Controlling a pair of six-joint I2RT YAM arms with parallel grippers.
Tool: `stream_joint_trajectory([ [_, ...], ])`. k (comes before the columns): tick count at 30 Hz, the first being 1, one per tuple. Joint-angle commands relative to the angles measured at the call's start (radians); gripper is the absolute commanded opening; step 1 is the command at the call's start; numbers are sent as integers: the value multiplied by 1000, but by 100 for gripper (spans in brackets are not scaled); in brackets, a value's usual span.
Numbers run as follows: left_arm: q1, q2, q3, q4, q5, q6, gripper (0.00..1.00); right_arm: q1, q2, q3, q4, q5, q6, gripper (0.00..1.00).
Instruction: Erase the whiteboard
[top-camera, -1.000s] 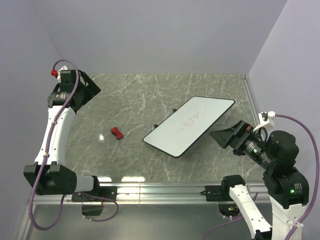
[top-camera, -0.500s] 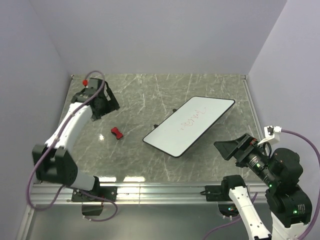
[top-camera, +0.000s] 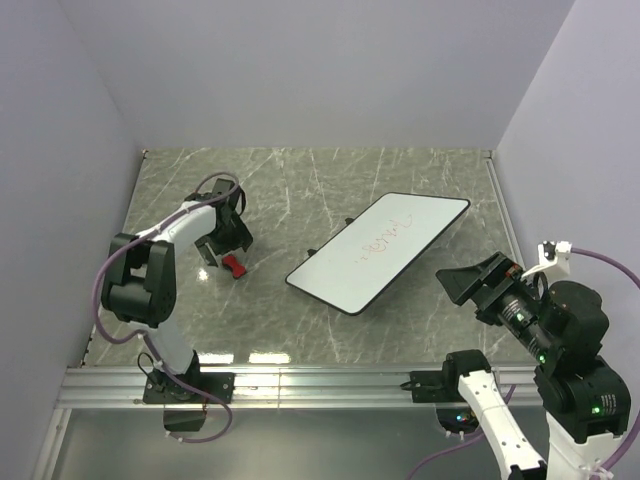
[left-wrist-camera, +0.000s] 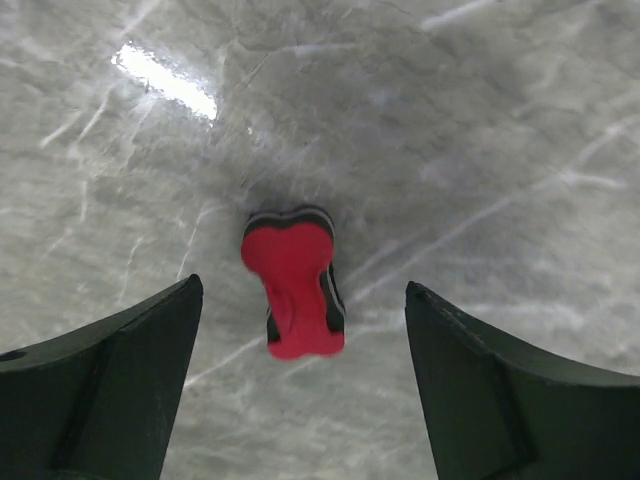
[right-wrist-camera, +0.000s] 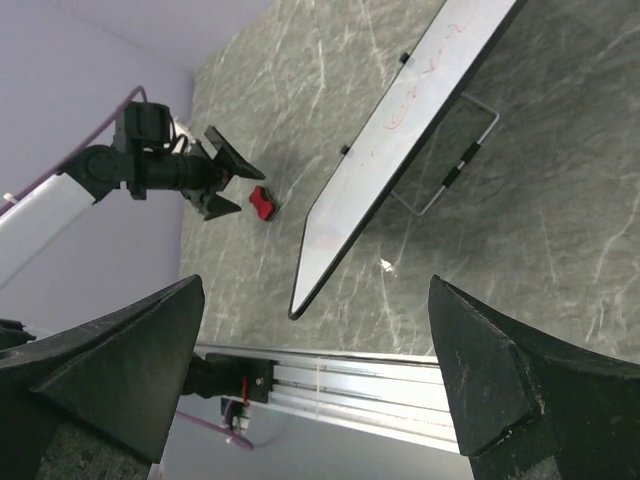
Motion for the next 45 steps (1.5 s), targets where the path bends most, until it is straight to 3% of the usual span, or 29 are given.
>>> stream_joint_trajectory([
  [1,-3,33,-14,50,13,-47,85,7,47,-6,14,44,2,100],
  [12,-64,-7,-58,28,-1,-107,77,5,94,-29,32,55,-23,100],
  [17,-84,7,-75,30,-47,-119,63,7,114,-70,87,27,-11,100],
  [19,-84,15,-86,45,-55,-108,50,7,133,-89,118,-13,6,100],
  [21,-81,18,-106,82,-56,-98,44,7,143,-136,177,-83,46,100],
  [24,-73,41,-117,114,-36,-89,21,7,165,-210,285,-137,118,100],
  [25,-73,53,-118,120,-32,-87,6,7,176,-227,311,-140,135,100],
  [26,-73,55,-118,123,-26,-87,0,7,182,-245,355,-137,150,99],
  [37,-72,28,-75,100,-18,-39,0,5,390,-328,484,-42,149,88],
  [45,-61,5,-48,91,-3,-4,0,19,478,-342,478,12,133,82],
])
